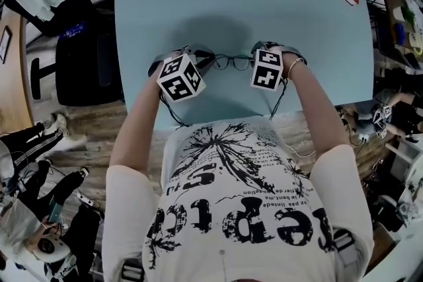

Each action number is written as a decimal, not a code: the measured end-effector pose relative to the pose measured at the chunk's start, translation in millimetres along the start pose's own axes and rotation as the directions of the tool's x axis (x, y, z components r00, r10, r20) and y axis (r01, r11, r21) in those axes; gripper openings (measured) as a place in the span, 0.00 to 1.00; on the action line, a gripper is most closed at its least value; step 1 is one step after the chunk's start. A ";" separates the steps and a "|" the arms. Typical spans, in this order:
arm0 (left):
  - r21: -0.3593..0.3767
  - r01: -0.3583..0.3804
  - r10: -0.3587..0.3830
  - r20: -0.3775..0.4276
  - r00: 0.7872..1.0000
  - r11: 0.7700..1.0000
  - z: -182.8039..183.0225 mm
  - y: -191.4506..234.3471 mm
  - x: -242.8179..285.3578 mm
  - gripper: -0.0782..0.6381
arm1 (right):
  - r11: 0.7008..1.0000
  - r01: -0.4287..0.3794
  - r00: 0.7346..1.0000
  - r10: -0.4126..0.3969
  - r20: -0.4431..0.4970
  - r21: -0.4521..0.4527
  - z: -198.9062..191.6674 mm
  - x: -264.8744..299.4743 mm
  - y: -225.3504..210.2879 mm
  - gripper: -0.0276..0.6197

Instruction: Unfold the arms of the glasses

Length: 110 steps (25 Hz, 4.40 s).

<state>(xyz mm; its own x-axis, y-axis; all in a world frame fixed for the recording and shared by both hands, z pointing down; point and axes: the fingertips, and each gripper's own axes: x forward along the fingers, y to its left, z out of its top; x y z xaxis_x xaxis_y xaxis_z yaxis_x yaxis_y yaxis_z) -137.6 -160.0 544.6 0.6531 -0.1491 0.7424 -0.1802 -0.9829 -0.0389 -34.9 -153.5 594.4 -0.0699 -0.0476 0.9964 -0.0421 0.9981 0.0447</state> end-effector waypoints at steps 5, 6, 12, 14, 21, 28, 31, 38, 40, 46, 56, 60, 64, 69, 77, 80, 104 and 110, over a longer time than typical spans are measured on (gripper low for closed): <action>-0.029 0.005 -0.004 0.026 1.000 1.000 -1.0 -1.4 -3.8 0.15 | 0.997 -0.072 0.993 0.068 0.099 0.035 20.4 -22.2 5.5 0.21; -0.031 0.005 -0.004 0.028 1.000 1.000 -0.6 -2.0 -3.9 0.15 | 0.997 -0.070 0.990 0.066 0.122 0.028 28.1 -24.2 5.2 0.21; -0.047 0.001 0.001 0.034 0.999 0.999 0.1 -3.4 -4.3 0.15 | 0.999 -0.037 0.982 0.043 0.182 -0.036 73.9 -8.8 0.3 0.20; -0.060 -0.004 0.006 0.037 0.999 0.998 -0.6 -2.8 -5.4 0.15 | 0.998 -0.049 0.981 0.056 0.185 -0.045 82.8 -3.3 0.6 0.19; -0.084 -0.014 0.018 0.043 0.999 0.996 0.4 -6.3 -4.6 0.15 | 0.994 -0.083 0.981 0.095 0.168 -0.077 90.7 17.3 9.8 0.18; -0.079 -0.026 0.029 0.032 0.999 0.997 -4.1 -8.3 -7.0 0.15 | 0.995 -0.052 0.982 0.066 0.178 -0.081 97.0 17.3 11.1 0.09; -0.087 -0.029 0.032 0.027 0.999 0.996 -6.1 -7.8 -6.9 0.15 | 0.995 -0.030 0.980 0.049 0.192 -0.099 94.6 10.9 11.6 0.09; -0.092 -0.048 0.050 0.021 0.999 0.995 -10.2 -6.4 -10.6 0.15 | 0.998 0.047 0.958 -0.032 0.286 -0.046 91.1 -20.7 5.9 0.09; -0.091 -0.049 0.051 0.019 0.999 0.995 -10.1 -7.0 -11.2 0.15 | 0.997 0.075 0.951 -0.061 0.305 -0.036 87.3 -30.3 5.0 0.09; -0.072 -0.054 0.055 0.008 0.998 0.996 -5.3 -12.9 -7.6 0.15 | 0.984 0.178 0.917 -0.158 0.365 -0.020 69.8 -59.1 7.6 0.09; -0.084 -0.126 0.123 -0.050 0.991 0.988 4.1 -20.9 -4.3 0.15 | 0.969 0.243 0.862 -0.234 0.449 0.039 24.5 -84.7 6.4 0.08; -0.108 -0.161 0.154 -0.071 0.986 0.981 11.9 -23.6 1.1 0.15 | 0.970 0.238 0.866 -0.232 0.443 0.043 0.9 -88.5 3.5 0.08; -0.111 -0.204 0.195 -0.090 0.977 0.973 11.5 -21.2 1.8 0.15 | 0.969 0.239 0.876 -0.240 0.417 0.057 -22.3 -80.3 -1.6 0.08; -0.137 -0.250 0.241 -0.078 0.967 0.958 16.5 -13.4 2.8 0.15 | 0.971 0.225 0.876 -0.240 0.419 0.085 -34.9 -76.6 -1.9 0.08; -0.165 -0.295 0.292 -0.046 0.955 0.941 20.1 -7.0 1.1 0.15 | 0.974 0.198 0.869 -0.226 0.440 0.109 -31.6 -78.7 -1.2 0.09; -0.182 -0.303 0.302 -0.034 0.953 0.935 20.1 -6.5 1.1 0.15 | 0.974 0.189 0.859 -0.226 0.459 0.126 -29.6 -80.2 0.4 0.09; -0.465 -0.503 0.596 0.069 0.800 0.729 25.3 -38.1 -59.8 0.26 | 0.672 0.197 0.546 -0.680 0.490 0.714 -59.8 -153.1 -7.9 0.06; -0.576 -0.530 0.731 0.185 0.657 0.622 63.1 -37.8 -115.4 0.16 | 0.652 0.138 0.315 -0.743 0.590 0.746 -40.3 -225.8 1.7 0.06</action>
<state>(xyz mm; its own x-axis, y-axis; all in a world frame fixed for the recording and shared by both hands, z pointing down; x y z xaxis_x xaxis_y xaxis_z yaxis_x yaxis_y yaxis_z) -159.7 -112.5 418.2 0.4335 -0.8366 0.3350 -0.8821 -0.4700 -0.0324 21.0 -139.5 372.4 -0.5792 -0.7794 0.2388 -0.7805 0.6148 0.1136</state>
